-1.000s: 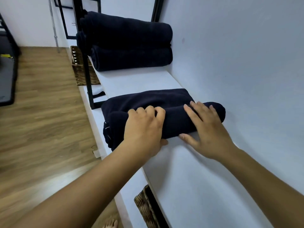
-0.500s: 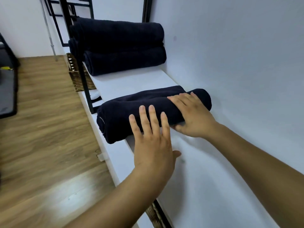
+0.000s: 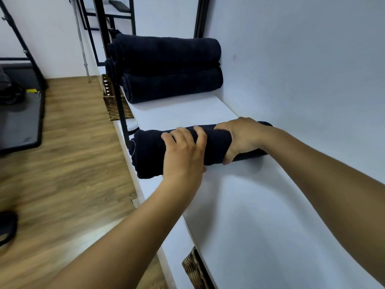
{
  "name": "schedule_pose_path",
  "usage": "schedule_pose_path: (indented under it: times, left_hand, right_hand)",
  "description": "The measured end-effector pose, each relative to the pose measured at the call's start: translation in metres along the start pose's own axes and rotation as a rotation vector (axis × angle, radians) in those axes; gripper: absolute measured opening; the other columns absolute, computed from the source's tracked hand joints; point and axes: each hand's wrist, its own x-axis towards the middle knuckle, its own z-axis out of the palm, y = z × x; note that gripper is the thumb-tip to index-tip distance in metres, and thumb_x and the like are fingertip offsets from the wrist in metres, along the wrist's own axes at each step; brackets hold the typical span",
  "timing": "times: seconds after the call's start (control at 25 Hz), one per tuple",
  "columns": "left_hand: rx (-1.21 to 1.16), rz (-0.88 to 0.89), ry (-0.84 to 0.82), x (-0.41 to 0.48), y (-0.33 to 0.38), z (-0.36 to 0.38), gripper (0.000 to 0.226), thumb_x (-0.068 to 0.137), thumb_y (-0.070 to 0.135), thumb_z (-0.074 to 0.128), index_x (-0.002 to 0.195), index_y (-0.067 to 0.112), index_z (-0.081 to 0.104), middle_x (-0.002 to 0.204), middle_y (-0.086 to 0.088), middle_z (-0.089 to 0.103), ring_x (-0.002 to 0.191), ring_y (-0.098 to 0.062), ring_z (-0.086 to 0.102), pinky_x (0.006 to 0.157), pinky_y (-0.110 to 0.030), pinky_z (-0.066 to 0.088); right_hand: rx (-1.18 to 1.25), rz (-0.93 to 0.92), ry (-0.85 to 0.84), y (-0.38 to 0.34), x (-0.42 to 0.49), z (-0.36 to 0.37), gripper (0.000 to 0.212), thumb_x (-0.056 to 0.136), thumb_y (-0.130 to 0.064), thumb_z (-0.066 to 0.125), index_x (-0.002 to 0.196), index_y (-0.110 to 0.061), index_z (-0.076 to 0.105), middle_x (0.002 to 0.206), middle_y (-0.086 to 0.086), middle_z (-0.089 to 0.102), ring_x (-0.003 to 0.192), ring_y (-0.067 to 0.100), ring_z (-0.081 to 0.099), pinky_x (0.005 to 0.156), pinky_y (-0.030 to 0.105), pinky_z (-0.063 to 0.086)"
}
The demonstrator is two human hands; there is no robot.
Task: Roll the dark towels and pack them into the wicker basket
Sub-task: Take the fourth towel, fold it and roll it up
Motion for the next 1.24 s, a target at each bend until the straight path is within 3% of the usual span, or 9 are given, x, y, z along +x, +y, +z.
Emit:
schedule_pose_path:
  times: [0.24,0.36,0.48,0.56,0.68,0.76,0.96,1.08,1.24]
  left_hand:
    - [-0.200,0.153,-0.061,0.031,-0.037,-0.003,0.081,0.058,0.071,0.073,0.112,0.021,0.039,0.083,0.004,0.050,0.080,-0.024,0.044,0.073,-0.038,0.033]
    - [-0.245,0.231,-0.134,0.052,-0.046,-0.007,0.076,0.049,0.071,0.074,0.097,0.023,0.041,0.070,0.007,0.043,0.064,-0.019,0.044,0.063,-0.033,0.035]
    - [-0.273,0.231,-0.234,0.074,-0.051,-0.012,0.075,0.044,0.077,0.073,0.094,0.027,0.049,0.073,0.008,0.052,0.066,-0.016,0.049,0.060,-0.030,0.038]
    - [-0.326,0.228,-0.324,0.087,-0.053,-0.015,0.075,0.041,0.080,0.073,0.094,0.030,0.053,0.078,0.010,0.058,0.072,-0.015,0.053,0.062,-0.030,0.042]
    - [-0.357,0.255,-0.330,0.090,-0.052,-0.013,0.080,0.042,0.082,0.071,0.102,0.033,0.050,0.084,0.012,0.059,0.076,-0.015,0.054,0.066,-0.033,0.044]
    - [-0.301,0.299,-0.195,0.081,-0.058,-0.006,0.088,0.046,0.082,0.068,0.115,0.034,0.043,0.093,0.012,0.058,0.083,-0.017,0.057,0.069,-0.035,0.043]
    - [-0.117,0.361,0.039,0.071,-0.102,0.016,0.092,0.050,0.083,0.059,0.126,0.034,0.041,0.104,0.009,0.061,0.094,-0.020,0.060,0.086,-0.040,0.047]
    - [-0.178,0.367,0.007,0.087,-0.114,0.015,0.098,0.050,0.082,0.062,0.132,0.033,0.040,0.115,0.008,0.059,0.102,-0.020,0.059,0.092,-0.042,0.046]
    - [-0.023,0.538,0.146,0.078,-0.065,0.016,0.096,0.067,0.054,0.072,0.144,0.016,0.029,0.138,-0.004,0.046,0.126,-0.028,0.047,0.109,-0.052,0.031]
  right_hand:
    - [0.344,0.025,-0.270,0.004,-0.004,-0.009,0.047,0.055,-0.045,0.090,0.098,-0.039,0.071,0.091,-0.011,0.077,0.084,0.016,0.075,0.087,0.044,0.060]
    - [0.397,-0.030,-0.096,0.010,-0.009,-0.005,0.048,0.061,-0.053,0.087,0.103,-0.039,0.068,0.099,-0.016,0.073,0.091,0.009,0.071,0.090,0.040,0.057]
    - [0.101,-0.132,0.307,0.023,-0.027,0.013,0.075,0.068,-0.065,0.077,0.134,-0.039,0.051,0.127,-0.014,0.058,0.112,0.011,0.056,0.097,0.034,0.047]
    - [-0.190,-0.121,0.419,0.030,-0.034,0.037,0.097,0.066,-0.066,0.074,0.149,-0.034,0.034,0.138,-0.005,0.052,0.116,0.022,0.055,0.099,0.039,0.045]
    - [-0.092,0.028,0.285,0.029,-0.020,0.028,0.092,0.054,-0.060,0.081,0.134,-0.048,0.037,0.116,-0.011,0.062,0.100,0.023,0.062,0.086,0.039,0.052]
    - [0.035,0.073,0.134,0.030,-0.013,0.005,0.084,0.047,-0.058,0.085,0.120,-0.052,0.043,0.099,-0.017,0.063,0.092,0.017,0.062,0.080,0.037,0.054]
    - [0.456,0.115,-0.169,0.044,-0.021,-0.005,0.050,0.054,-0.040,0.090,0.098,-0.041,0.066,0.095,-0.013,0.074,0.091,0.016,0.072,0.086,0.043,0.059]
    - [0.707,0.140,-0.155,0.051,-0.023,0.002,0.042,0.065,-0.026,0.088,0.104,-0.030,0.072,0.099,-0.003,0.078,0.093,0.023,0.074,0.091,0.047,0.058]
    - [0.765,0.187,-0.227,0.053,-0.020,0.003,0.049,0.063,-0.030,0.088,0.109,-0.026,0.072,0.102,0.003,0.078,0.095,0.027,0.074,0.094,0.049,0.057]
